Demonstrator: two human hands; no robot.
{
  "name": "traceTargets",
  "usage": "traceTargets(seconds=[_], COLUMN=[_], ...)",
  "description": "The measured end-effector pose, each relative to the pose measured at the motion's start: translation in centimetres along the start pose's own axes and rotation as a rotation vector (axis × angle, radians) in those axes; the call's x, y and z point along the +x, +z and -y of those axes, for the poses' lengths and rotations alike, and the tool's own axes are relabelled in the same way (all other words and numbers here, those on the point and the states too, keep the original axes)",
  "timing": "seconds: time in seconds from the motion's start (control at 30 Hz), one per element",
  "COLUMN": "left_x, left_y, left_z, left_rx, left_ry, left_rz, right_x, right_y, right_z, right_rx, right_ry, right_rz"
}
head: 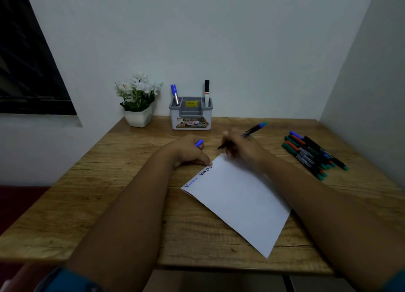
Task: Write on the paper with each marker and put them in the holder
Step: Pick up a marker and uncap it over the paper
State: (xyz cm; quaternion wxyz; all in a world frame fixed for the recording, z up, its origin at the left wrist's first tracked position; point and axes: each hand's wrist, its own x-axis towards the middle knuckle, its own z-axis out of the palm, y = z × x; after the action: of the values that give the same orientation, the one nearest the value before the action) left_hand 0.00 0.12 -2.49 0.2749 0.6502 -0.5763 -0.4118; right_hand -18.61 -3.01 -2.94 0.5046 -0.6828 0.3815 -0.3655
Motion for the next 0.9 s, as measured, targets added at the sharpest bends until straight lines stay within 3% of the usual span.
traceTargets(seconds=[0.1, 0.23, 0.57, 0.9], left_x=[0.0, 0.3, 0.3, 0.0], left_y=[0.0, 0.0, 0.2, 0.1], left_z=[-0.2, 0.1, -0.2, -0.5], left_rx=[-0.07, -0.132, -0.108, -0.12], left_ry=[-0.016, -0.021, -0.04, -0.079], left_rz=[0.03, 0.03, -0.002, 0.045], right_x=[0.3, 0.4, 0.0, 0.0], right_y=[0.3, -0.4, 0.0, -0.1], right_z=[-0.7, -1.5, -2.0, -1.9], right_rx=[0.052, -0.139, -0.372, -0.379], right_ry=[-0.015, -0.042, -0.162, -0.149], right_rz=[0.054, 0.135, 0.089, 0.064])
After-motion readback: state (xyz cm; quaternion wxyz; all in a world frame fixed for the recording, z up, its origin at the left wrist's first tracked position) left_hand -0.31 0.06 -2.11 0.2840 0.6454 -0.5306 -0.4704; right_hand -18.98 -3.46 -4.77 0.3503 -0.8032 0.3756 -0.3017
